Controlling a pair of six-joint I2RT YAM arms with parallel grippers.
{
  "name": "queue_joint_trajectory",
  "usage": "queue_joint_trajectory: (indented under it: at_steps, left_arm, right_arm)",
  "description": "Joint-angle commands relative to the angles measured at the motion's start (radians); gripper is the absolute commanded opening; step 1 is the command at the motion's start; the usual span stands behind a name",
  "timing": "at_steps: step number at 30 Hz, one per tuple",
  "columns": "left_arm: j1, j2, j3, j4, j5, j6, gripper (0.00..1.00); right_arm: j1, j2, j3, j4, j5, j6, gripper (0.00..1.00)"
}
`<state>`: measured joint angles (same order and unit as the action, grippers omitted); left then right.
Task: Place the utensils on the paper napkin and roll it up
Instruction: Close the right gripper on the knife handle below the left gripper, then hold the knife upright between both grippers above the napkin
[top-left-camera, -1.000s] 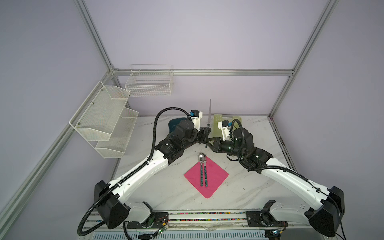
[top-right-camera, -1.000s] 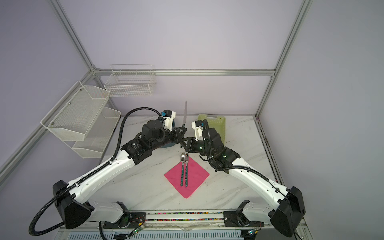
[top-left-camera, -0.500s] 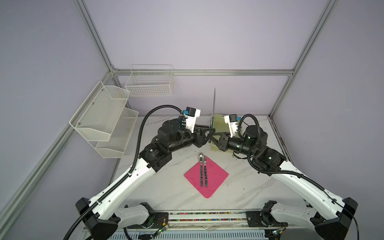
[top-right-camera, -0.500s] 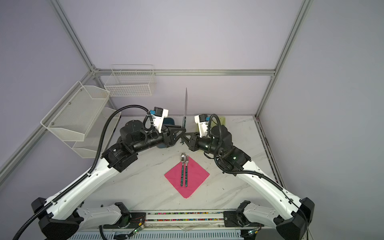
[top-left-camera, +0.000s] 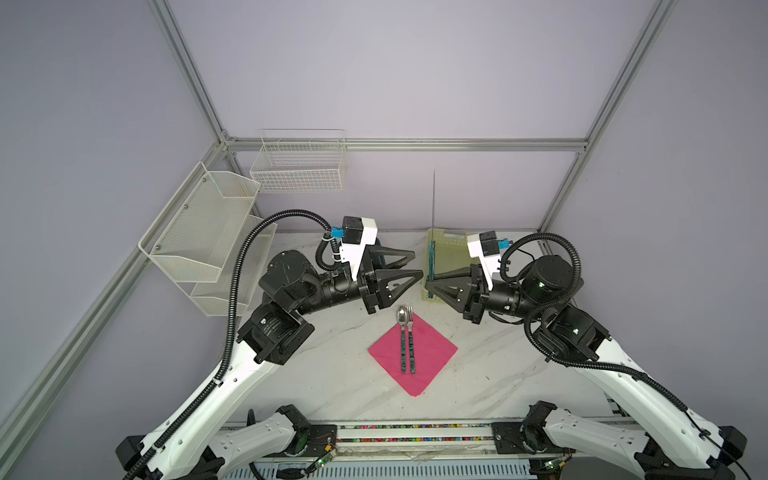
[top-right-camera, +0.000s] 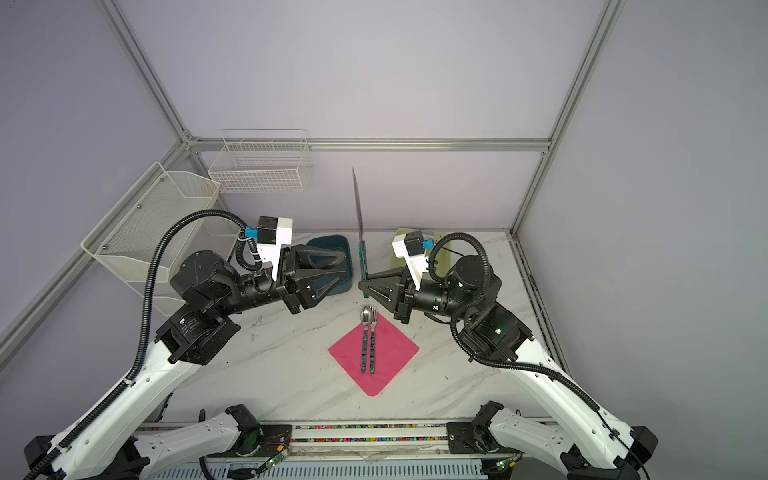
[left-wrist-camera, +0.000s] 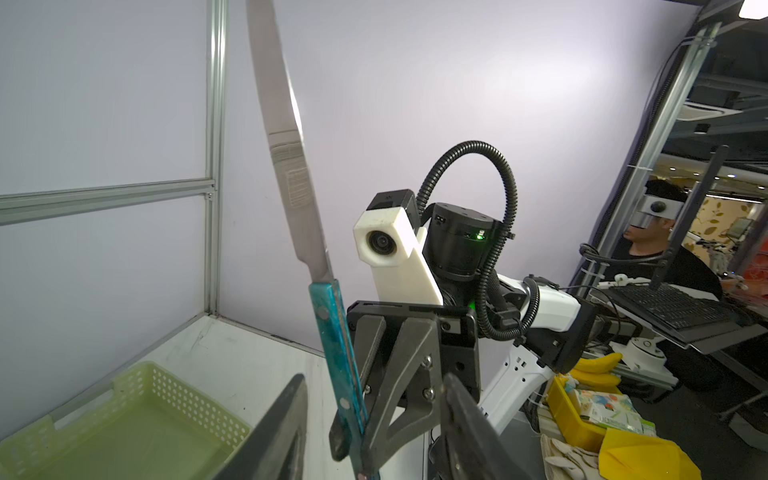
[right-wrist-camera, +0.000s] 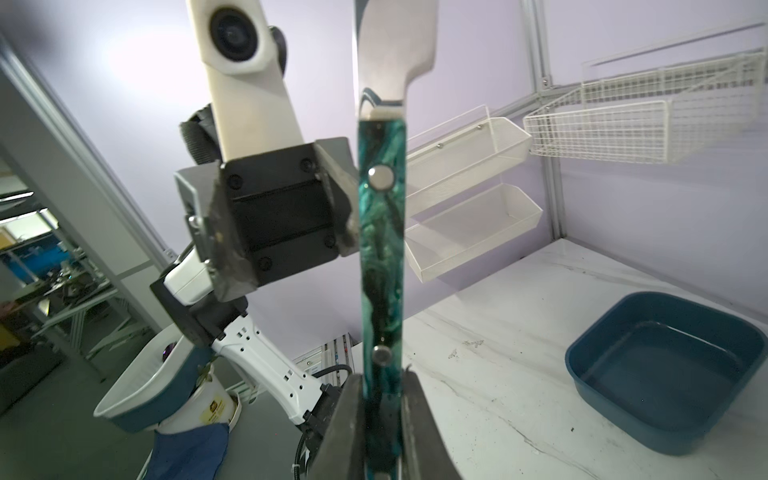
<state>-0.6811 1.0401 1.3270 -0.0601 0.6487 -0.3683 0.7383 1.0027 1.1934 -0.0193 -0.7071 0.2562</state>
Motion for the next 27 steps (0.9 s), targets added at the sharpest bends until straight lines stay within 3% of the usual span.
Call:
queue_joint_trajectory:
  at_steps: [1,5,9,14,27]
  left_arm:
    - [-0.001,0.009,-0.035,0.091,0.14,0.044,0.5]
    - [-0.001,-0.004,-0.097,0.271,0.224,-0.016,0.5]
    - [-0.001,0.016,-0.081,0.287,0.287,-0.029,0.43]
    - [-0.003,0.021,-0.088,0.341,0.275,-0.049,0.37]
    - [-0.003,0.061,-0.03,0.223,0.242,-0.037,0.38]
  right_arm:
    - [0.001,-0.003,0.022,0.031,-0.117,-0.091,0.0]
    - [0.001,-0.003,0.028,0.023,-0.141,-0.117,0.0]
    - [0.001,-0.005,0.027,0.03,-0.185,-0.129,0.0]
    - [0.001,-0.001,0.028,0.026,-0.206,-0.127,0.0]
    - [0.001,-0.012,0.033,0.033,-0.241,-0.133,0.0]
